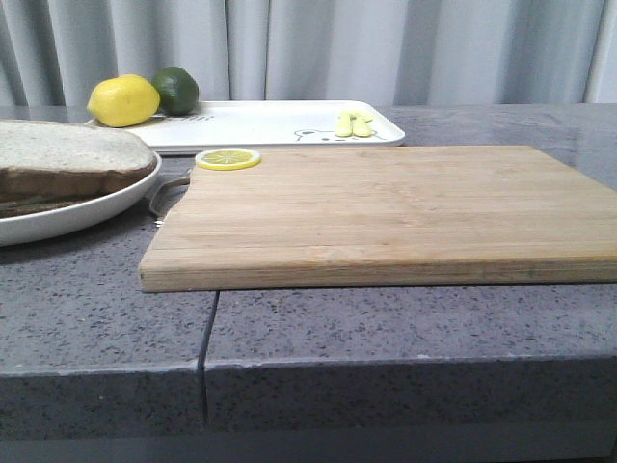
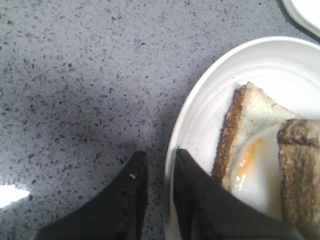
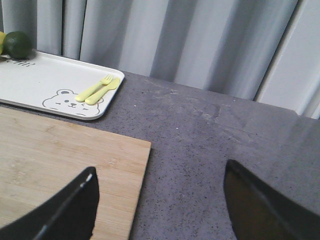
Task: Place bread and move sandwich to tray
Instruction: 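Move the left gripper to the plate rim and grasp it, then lift the sandwich plate with the left gripper toward the tray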
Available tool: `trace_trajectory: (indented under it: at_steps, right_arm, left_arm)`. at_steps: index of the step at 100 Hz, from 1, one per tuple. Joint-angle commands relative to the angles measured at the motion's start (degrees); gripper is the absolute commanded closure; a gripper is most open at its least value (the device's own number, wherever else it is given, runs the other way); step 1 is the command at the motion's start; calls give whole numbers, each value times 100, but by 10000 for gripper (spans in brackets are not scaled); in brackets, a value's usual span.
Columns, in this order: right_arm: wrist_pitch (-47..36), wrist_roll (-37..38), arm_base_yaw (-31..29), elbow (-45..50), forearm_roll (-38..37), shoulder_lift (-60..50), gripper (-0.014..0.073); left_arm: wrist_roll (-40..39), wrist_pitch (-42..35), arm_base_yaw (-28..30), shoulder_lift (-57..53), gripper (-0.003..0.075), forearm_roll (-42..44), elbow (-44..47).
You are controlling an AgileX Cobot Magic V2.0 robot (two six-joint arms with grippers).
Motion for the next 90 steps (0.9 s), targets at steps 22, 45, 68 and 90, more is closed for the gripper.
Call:
trace_trajectory:
  at_steps: [22,45,68,90]
  right_arm:
    - [-389,8,-44,-126,-63,41,74]
    - [-385,8,-44,-126,-63,41,74]
    - [-385,8,-44,-126,-63,41,74]
    - [-385,8,-44,-126,-63,41,74]
  left_arm:
    - [-53,-248,17,-123,715,-194,-172]
    - [-53,-248,17,-123,739,-234,-172]
    - [-53,-274,17,-135,739,-514,-172]
    - [-40,-271,17,-146,739,-812,-172]
